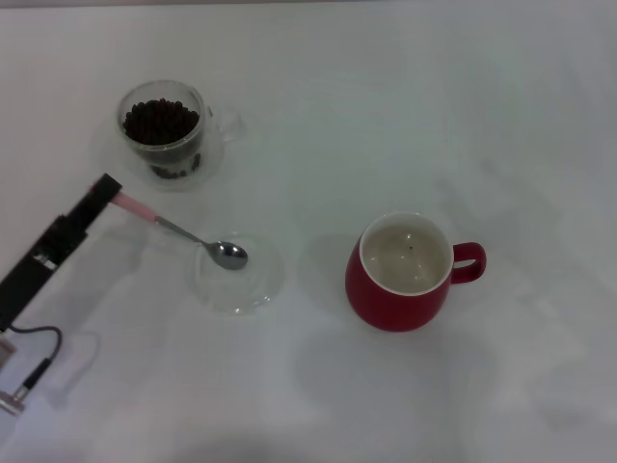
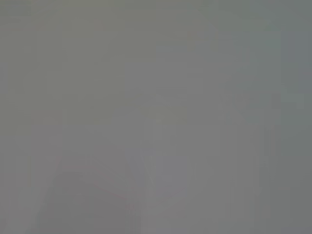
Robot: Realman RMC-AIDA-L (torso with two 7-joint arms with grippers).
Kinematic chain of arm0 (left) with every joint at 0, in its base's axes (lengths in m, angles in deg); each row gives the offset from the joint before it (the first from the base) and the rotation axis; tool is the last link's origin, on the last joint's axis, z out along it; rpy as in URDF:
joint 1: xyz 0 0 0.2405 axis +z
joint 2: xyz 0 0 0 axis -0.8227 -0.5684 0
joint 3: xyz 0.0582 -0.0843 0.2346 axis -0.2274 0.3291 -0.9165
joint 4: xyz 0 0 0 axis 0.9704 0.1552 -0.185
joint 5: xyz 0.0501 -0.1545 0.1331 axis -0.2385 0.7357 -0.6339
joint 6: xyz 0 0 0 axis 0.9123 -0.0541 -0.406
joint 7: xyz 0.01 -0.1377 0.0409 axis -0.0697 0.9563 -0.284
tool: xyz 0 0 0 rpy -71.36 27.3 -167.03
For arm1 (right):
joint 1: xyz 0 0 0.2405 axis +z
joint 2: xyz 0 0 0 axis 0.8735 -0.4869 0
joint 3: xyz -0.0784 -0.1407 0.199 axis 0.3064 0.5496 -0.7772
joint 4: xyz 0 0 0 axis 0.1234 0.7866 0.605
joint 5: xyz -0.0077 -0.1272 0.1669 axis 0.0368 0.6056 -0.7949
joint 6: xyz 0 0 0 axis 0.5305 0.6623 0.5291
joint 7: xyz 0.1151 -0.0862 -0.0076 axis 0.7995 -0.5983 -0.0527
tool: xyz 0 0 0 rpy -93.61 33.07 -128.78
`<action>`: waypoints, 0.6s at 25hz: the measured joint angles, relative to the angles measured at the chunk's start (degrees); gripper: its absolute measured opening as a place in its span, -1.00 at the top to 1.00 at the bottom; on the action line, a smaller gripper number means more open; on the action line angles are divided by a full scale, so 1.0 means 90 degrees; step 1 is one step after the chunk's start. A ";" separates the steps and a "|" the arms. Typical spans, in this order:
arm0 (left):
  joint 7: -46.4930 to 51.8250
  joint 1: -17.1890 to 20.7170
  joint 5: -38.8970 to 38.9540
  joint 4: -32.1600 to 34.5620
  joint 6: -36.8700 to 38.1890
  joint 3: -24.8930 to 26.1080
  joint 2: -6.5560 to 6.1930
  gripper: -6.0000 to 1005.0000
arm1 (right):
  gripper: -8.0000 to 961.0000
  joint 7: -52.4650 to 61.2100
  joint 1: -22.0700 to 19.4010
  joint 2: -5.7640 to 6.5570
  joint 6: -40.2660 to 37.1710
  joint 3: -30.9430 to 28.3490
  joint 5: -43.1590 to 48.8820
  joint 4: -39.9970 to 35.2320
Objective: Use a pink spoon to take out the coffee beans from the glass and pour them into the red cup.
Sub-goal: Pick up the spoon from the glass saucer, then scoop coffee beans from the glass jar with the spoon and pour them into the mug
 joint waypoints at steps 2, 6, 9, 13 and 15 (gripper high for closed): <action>0.0143 0.0092 -0.0002 0.0243 0.0126 -0.0056 -0.0023 0.73 | -0.38 -0.0002 0.0005 -0.0002 0.0000 0.0006 0.0000 0.0000; 0.0603 0.0355 -0.0019 0.1175 0.0299 -0.0291 -0.0052 0.73 | -0.38 -0.0002 0.0007 -0.0019 0.0000 0.0016 0.0000 0.0000; 0.0923 0.0492 -0.0105 0.1811 0.0312 -0.0345 -0.0099 0.73 | -0.38 -0.0002 0.0018 -0.0060 0.0000 0.0029 0.0004 0.0000; 0.1562 0.0493 -0.0256 0.2685 0.0290 -0.0343 -0.0371 0.73 | -0.38 -0.0002 0.0063 -0.0095 -0.0001 0.0057 0.0008 0.0000; 0.1862 0.0392 -0.0266 0.2969 0.0240 -0.0336 -0.0579 0.73 | -0.38 -0.0002 0.0092 -0.0101 -0.0001 0.0098 0.0010 0.0000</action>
